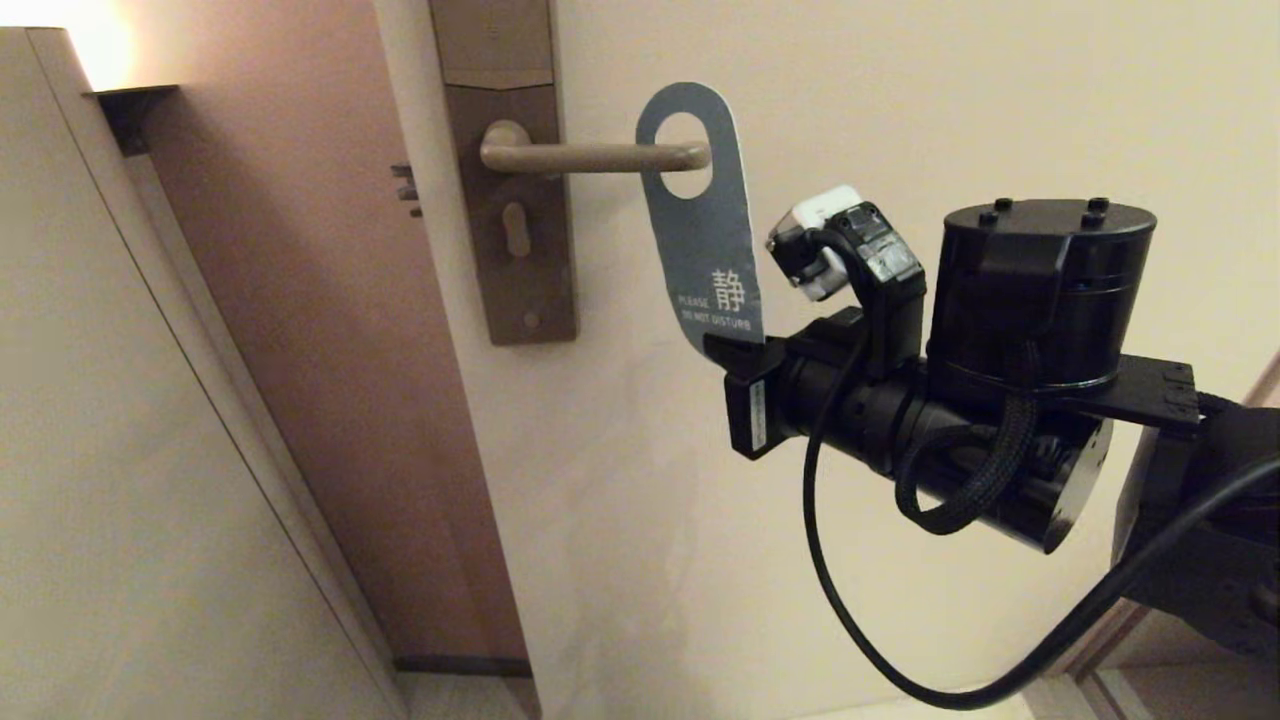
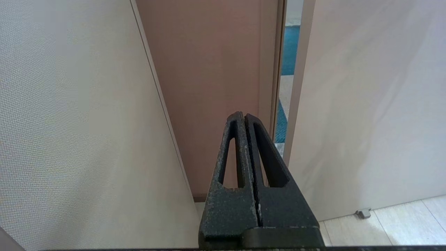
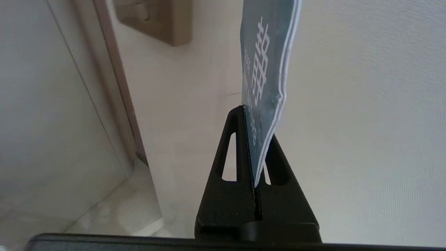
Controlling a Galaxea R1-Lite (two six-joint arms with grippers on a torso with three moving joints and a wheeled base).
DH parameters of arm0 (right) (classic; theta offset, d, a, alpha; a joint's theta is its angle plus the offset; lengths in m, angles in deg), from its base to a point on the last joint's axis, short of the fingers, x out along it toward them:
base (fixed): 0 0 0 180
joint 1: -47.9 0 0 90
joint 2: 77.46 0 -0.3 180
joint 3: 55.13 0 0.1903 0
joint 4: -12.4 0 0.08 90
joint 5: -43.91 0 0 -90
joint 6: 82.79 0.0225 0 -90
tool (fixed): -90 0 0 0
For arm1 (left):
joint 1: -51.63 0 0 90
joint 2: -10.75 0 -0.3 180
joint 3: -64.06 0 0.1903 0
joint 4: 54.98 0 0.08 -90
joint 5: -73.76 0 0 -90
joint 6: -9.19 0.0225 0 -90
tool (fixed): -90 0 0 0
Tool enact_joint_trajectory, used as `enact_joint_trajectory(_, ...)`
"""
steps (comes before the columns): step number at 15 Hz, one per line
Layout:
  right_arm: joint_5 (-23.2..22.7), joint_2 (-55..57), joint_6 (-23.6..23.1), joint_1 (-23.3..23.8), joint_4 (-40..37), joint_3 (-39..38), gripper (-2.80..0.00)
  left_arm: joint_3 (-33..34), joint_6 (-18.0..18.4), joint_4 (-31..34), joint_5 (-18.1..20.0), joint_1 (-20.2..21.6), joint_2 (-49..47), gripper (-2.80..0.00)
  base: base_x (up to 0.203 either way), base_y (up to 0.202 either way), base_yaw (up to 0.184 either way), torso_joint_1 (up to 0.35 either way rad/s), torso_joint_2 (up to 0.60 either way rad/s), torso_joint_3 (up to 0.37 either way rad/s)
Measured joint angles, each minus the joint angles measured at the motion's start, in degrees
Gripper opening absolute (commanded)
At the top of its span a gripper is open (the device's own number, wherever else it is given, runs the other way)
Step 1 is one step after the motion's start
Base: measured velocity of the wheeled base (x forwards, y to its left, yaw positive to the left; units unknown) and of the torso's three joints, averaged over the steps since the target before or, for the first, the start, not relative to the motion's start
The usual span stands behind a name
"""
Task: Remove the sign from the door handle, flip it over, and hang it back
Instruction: Hang the sign back with the other side facing out
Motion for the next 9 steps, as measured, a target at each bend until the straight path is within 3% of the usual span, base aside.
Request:
enact_joint_trajectory(4, 0.7, 0.4, -2.5, -0.5, 0.0, 0.5, -2.80, 0.0, 0.0, 0.0, 0.0, 0.0, 0.0, -2.80, 0.000, 0.000, 0.000, 0.000, 0.00, 0.000)
enact_joint_trajectory(9, 5.1, 0.9, -4.9, -1.4, 0.1, 1.4, -2.80, 0.0, 0.0, 0.0, 0.0, 0.0, 0.0, -2.80, 0.000, 0.000, 0.000, 0.000, 0.00, 0.000)
